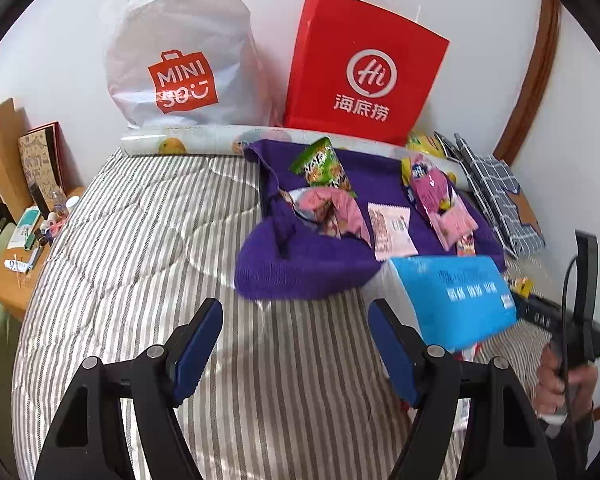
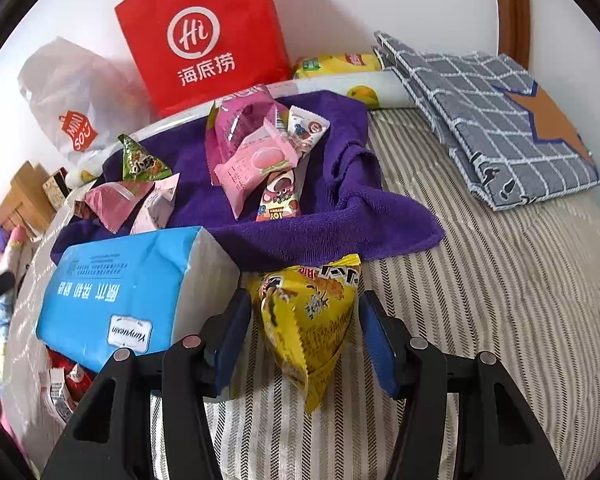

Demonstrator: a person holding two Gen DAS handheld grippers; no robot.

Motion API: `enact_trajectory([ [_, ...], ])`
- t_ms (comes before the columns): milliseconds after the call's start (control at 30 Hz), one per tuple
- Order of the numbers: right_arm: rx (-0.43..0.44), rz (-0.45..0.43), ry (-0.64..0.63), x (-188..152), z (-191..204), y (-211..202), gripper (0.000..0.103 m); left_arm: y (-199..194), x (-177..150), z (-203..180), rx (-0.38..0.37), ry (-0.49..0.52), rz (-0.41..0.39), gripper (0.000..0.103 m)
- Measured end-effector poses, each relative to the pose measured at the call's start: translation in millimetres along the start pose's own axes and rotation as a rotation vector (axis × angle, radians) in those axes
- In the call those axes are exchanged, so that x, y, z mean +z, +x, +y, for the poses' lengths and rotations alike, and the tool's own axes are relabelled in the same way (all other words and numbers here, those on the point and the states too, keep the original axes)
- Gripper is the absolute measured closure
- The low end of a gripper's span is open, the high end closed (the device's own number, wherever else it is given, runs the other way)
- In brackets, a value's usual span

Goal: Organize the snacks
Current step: 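Move both tools back toward the snacks beside the tissue box, then grasp the yellow triangular chip bag with the right tool while the left tool grasps the white snack bag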

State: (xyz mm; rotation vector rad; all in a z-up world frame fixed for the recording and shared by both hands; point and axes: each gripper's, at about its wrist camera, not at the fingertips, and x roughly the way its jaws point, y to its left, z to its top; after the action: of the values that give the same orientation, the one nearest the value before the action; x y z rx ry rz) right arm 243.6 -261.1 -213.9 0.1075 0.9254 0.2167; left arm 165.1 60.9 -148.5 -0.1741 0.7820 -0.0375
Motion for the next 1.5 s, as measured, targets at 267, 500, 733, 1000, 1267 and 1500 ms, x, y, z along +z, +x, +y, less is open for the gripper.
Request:
enact_trajectory([
  [267, 0.014, -0.056, -0.030, -5.5, 5.4, -22.8, 0.063, -10.1, -15.0, -11.1, -0.063, -0.006, 0.014, 0.030],
  [500, 0.019, -0.112, -0.040, -18.0, 6.8, -65.0, 0.063, -13.9, -38.3, -32.5, -0.105, -0.004, 0.057, 0.029],
  [733, 0.040, -0.135, -0.058, -44.1, 12.4, -94.1, 0.063, -11.4, -62.0, -63.4, -0.126, 0.015, 0.099, 0.029],
  [1000, 0.036, -0.164, -0.062, -65.2, 4.7, -115.2, 0.063, 5.3, -76.4, -92.5, -0.110, -0.029, 0.152, 0.029],
  [1267, 0.064, -0.175, -0.054, -77.2, -4.4, -121.5, 0.063, 26.0, -75.1, -109.1, 0.000, -0.062, 0.157, 0.029],
  [1500, 0.075, -0.151, -0.061, -83.7, -2.1, -111.4, 0.063, 34.8, -70.7, -115.6, 0.021, -0.003, 0.166, 0.047],
])
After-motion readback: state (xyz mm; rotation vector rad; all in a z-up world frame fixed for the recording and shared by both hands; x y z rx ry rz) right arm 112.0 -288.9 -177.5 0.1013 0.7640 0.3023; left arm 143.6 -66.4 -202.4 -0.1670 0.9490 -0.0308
